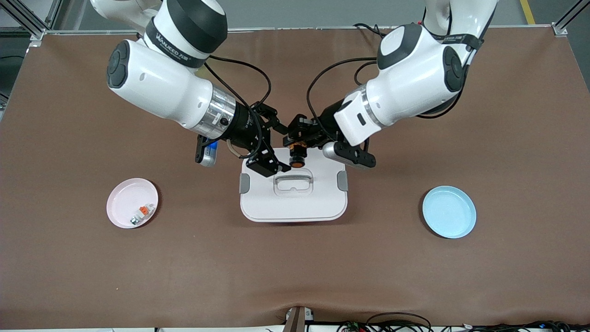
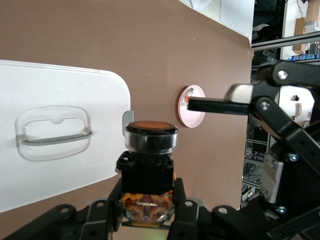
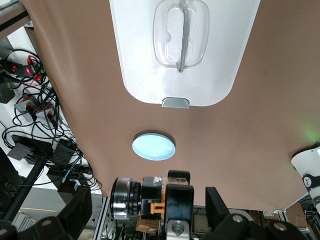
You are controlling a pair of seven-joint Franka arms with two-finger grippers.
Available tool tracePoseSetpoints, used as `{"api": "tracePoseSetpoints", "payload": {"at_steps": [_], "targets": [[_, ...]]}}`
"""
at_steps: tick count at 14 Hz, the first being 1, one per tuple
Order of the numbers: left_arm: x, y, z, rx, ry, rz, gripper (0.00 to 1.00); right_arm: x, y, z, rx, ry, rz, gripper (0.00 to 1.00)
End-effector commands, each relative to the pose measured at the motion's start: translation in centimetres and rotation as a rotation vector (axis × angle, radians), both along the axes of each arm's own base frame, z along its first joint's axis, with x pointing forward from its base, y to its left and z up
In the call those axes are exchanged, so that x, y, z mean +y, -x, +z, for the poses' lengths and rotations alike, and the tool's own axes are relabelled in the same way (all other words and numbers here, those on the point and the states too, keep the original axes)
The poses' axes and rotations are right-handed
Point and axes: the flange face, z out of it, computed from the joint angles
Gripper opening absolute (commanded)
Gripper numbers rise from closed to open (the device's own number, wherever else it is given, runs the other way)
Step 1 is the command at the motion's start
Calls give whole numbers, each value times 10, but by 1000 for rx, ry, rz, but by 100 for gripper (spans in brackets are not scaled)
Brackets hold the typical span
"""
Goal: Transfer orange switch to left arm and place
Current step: 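Carry the switch with the left gripper to the blue plate while the right gripper withdraws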
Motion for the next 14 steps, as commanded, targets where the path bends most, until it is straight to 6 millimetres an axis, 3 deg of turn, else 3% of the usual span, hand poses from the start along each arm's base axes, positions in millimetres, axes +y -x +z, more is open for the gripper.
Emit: {"api": "tracePoseSetpoints", "payload": {"at_steps": [1, 3, 8, 11, 14], "targets": [[22, 0, 12, 41, -56, 10, 0, -20, -15, 1, -101, 38, 97, 100], [51, 0, 17, 89, -131, 7, 0, -51, -24, -9, -140, 81, 244, 100], [162, -21, 8, 209, -341, 40, 0, -141, -43, -20, -294, 296, 648, 100], [225, -25, -30, 250, -598, 36, 0, -187, -51, -28, -338, 407, 857, 100], [283, -36, -77, 235, -720, 44, 0, -234, -58, -32, -339, 460, 973, 100]]}}
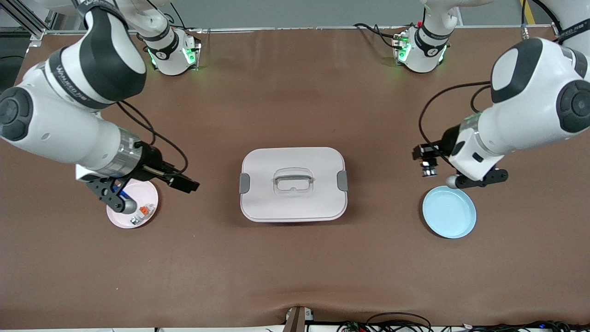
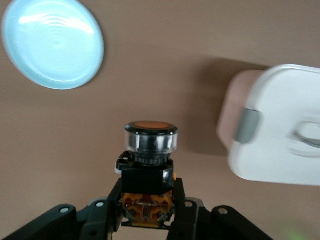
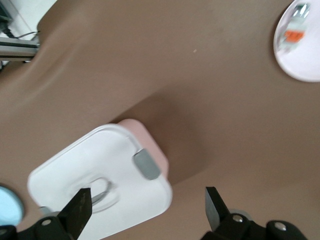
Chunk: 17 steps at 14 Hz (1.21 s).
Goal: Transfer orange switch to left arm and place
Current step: 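Carry the switch with the left gripper to the blue plate while the right gripper withdraws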
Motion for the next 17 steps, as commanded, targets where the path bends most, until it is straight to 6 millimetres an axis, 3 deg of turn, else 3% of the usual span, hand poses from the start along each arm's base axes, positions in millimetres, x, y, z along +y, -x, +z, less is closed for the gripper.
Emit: {"api": "tracePoseSetpoints", "payload": {"at_steps": [1, 4, 6, 9, 12, 14, 17], "targets": [[44, 1, -42, -27, -72, -41, 0, -45, -4, 5, -12, 44, 115, 100], [86, -4, -99, -82, -138, -94, 0, -98, -2, 8, -29, 141, 402, 100], [107, -7, -140, -104, -166, -120, 0, -112, 8, 8, -15, 164, 444, 100], [117, -13, -188, -89, -169, -161, 0, -143, 19, 17, -28, 161, 491, 100], [121, -19, -221, -98, -191, -201, 0, -173, 23, 35, -56, 219, 512, 100], [125, -23, -237, -111, -191, -247, 0, -179, 37, 43, -66, 227, 504, 100], [146, -29, -258, -127, -167, -267, 0, -195, 63, 38, -151, 246, 516, 100]]}}
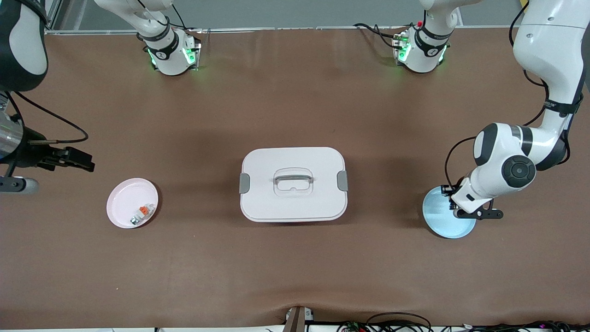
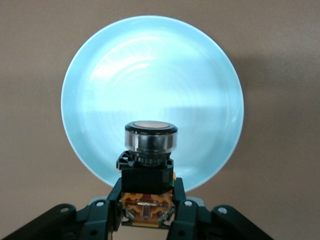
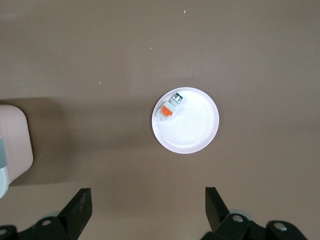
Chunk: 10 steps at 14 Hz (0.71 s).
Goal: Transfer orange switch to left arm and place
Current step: 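Lower the switch onto the blue plate and open the left gripper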
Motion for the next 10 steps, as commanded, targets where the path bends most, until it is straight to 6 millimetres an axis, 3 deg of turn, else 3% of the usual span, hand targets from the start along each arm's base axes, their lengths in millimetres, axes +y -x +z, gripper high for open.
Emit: {"api": "tracePoseSetpoints", "payload": {"at_steps": [1, 3, 4, 7, 8, 9, 10], "targets": [[19, -7, -12, -18, 13, -54, 0, -14, 34, -2, -54, 19, 62, 100], [41, -9, -23, -10, 23, -44, 7, -20, 33, 0, -63, -7, 75, 100], [38, -11, -26, -9, 22, -50, 20, -25, 33, 0, -63, -28, 61, 100], [36, -18, -27, -18, 23, -52, 38, -27, 33, 0, -61, -33, 58, 100], [35, -20, -27, -21, 23, -57, 56, -27, 32, 1, -59, -32, 59, 100], [35, -21, -25, -25, 22, -56, 100, -25, 33, 4, -63, -18, 66, 100], [33, -23, -21, -33, 20, -62, 100, -25, 34, 6, -55, -17, 66, 100]]}}
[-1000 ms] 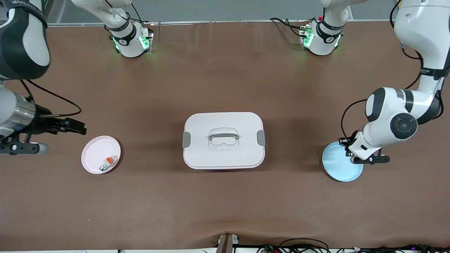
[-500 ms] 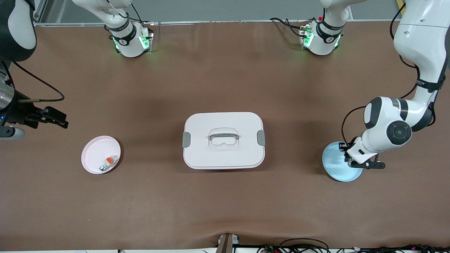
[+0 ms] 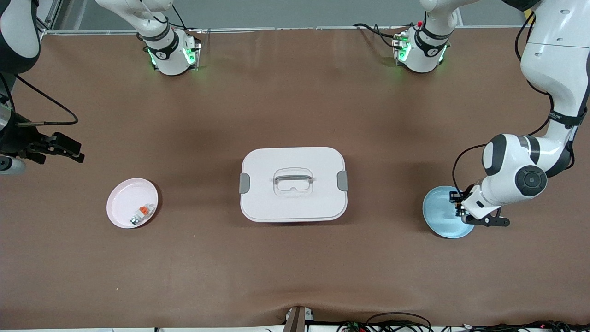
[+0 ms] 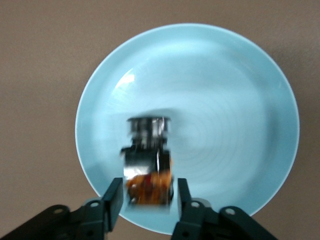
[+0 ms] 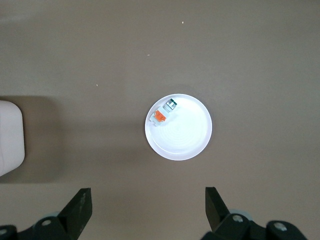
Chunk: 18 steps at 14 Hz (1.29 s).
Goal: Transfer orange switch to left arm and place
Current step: 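Lower the switch onto the blue plate and open the left gripper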
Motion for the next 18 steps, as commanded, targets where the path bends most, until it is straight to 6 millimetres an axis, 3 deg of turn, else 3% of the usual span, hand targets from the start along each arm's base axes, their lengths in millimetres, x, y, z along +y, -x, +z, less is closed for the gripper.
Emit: {"api": "tracePoseSetpoints", "payload": {"at_steps": [1, 3, 7, 10, 15, 18], "targets": [[-3, -10, 16, -36, -13, -24, 100, -2, 10, 11, 26, -18, 1, 100], [1, -18, 52, -85, -26, -22, 100, 0, 13, 36, 23, 17, 23, 100], [9, -16, 163, -94, -89, -6, 100, -4, 13, 45, 9, 60, 14, 100], [3, -7, 234, -88, -105, 12, 100, -8, 15, 44, 23, 58, 9, 100], [9, 2, 303, -108, -122, 47, 100, -17, 18, 34, 81, 55, -10, 100], [4, 23, 347, -113, -74, 83, 100, -17, 18, 35, 80, 57, -11, 100]]}}
